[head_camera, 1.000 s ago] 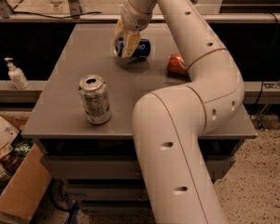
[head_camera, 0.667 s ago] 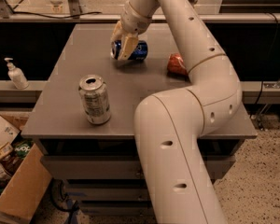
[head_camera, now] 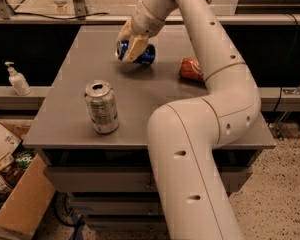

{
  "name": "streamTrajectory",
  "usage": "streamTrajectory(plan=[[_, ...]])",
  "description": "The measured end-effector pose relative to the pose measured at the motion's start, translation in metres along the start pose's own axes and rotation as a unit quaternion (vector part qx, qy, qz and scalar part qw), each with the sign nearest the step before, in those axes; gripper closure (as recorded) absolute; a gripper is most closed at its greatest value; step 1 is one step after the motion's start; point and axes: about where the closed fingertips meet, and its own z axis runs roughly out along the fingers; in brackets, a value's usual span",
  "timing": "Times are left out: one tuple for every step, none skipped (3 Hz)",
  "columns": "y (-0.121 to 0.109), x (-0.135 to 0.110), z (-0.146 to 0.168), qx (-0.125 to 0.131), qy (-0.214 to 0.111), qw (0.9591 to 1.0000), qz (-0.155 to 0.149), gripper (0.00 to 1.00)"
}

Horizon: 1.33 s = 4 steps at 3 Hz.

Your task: Knock pepsi can over

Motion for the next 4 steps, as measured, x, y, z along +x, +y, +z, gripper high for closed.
streamTrajectory(plan=[[0.0019,-0.0015,-0.0046,0.001,-0.011,0.9999,0.009,0.00],[0.0034,-0.0025,-0.0071,0.001,-0.016,0.9998,0.014,0.00],[0.0048,-0.0020,-0.0094,0.001,-0.017,0.9997,0.018,0.00],[0.0064,0.0000,-0.0120,0.000,-0.016,0.9996,0.022,0.00]])
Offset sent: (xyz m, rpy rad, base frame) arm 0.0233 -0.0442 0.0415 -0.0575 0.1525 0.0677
